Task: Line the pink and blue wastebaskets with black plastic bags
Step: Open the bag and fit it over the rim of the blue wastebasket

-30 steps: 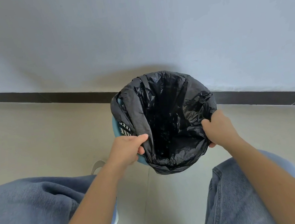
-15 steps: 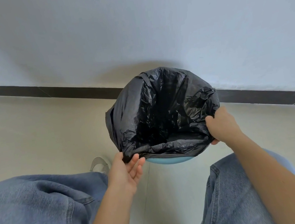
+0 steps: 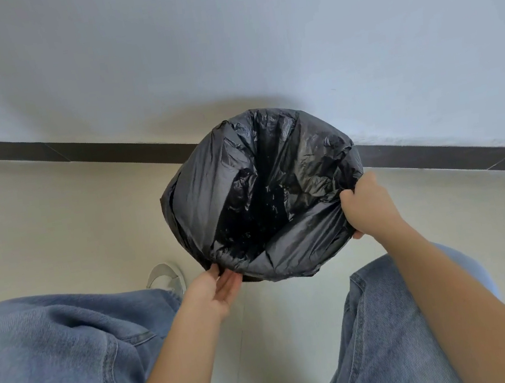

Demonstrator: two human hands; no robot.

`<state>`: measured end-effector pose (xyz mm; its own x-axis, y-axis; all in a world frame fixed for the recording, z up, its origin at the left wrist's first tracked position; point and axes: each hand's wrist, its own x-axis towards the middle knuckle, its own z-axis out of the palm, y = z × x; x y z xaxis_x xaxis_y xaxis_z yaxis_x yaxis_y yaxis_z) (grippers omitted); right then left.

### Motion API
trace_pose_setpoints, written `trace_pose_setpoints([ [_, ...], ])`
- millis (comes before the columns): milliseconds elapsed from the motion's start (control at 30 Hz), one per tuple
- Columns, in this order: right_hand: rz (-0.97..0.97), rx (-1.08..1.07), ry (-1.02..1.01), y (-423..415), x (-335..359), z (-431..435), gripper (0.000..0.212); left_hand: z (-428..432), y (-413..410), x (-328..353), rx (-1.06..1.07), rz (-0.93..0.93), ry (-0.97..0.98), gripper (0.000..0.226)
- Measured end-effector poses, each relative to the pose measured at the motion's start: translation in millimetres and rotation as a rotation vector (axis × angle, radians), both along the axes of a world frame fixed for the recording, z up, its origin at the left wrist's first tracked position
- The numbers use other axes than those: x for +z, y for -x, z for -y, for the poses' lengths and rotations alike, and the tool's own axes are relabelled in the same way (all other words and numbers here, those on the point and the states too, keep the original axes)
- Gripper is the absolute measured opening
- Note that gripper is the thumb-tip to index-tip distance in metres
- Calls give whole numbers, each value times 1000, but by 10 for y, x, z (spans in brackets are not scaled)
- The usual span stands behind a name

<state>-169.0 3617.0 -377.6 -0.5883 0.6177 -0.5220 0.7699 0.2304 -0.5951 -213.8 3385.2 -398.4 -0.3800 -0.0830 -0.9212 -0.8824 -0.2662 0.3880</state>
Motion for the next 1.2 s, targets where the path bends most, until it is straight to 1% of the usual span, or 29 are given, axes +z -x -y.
trace_pose_setpoints([
  [100,3,15,-1,-6,-2,-10,5,23,154,44,15,-38,-40,11],
  [167,1,14,-33,-11,-17,-2,5,26,337,81,84,-61,-37,12],
  [233,12,7,-50,-15,-17,3,6,-5,569,201,118,-138,37,13],
  [267,14,3,-51,-19,-14,7,7,-20,701,284,98,-203,119,14],
  [333,10,-2,-55,-18,-19,0,10,-52,961,433,2,-406,289,13],
  [367,8,-1,-60,-18,-30,-9,11,-61,1068,474,-86,-505,346,16],
  [400,5,0,-64,-20,-38,-13,12,-70,1135,499,-198,-576,380,18],
  [433,0,0,-69,-18,-49,-18,12,-76,1153,511,-277,-615,380,13],
  [500,-16,-2,-75,-10,-71,-24,11,-61,1147,445,-332,-583,386,9],
  [600,-35,-14,-79,9,-82,-14,10,-26,1143,307,-224,-492,319,17],
  [667,-46,-28,-86,18,-88,-19,11,-33,1204,245,-197,-507,341,21],
  [700,-47,-32,-90,21,-91,-19,11,-31,1252,214,-219,-526,392,21],
  [733,-49,-34,-92,21,-91,-16,11,-26,1301,173,-263,-554,458,19],
  [833,-59,-39,-101,13,-106,-14,11,-31,1378,97,-517,-624,667,16],
  [867,-65,-41,-106,6,-109,-10,11,-20,1393,53,-586,-633,713,15],
  [933,-80,-47,-107,1,-119,1,11,23,1417,-42,-680,-606,736,11],
  [967,-84,-48,-105,0,-124,9,11,52,1418,-95,-722,-563,722,12],
  [1033,-89,-35,-86,6,-122,11,12,122,1447,-236,-738,-474,611,22],
  [1067,-90,-30,-62,9,-107,-2,13,133,1464,-273,-697,-436,534,22],
  [1133,-89,-38,18,10,-73,-58,21,97,1522,-214,-565,-406,460,11],
  [1167,-98,-51,53,8,-44,-90,26,58,1554,-135,-485,-419,437,9],
  [1200,-120,-70,69,9,-10,-123,30,13,1591,-55,-424,-457,414,13],
])
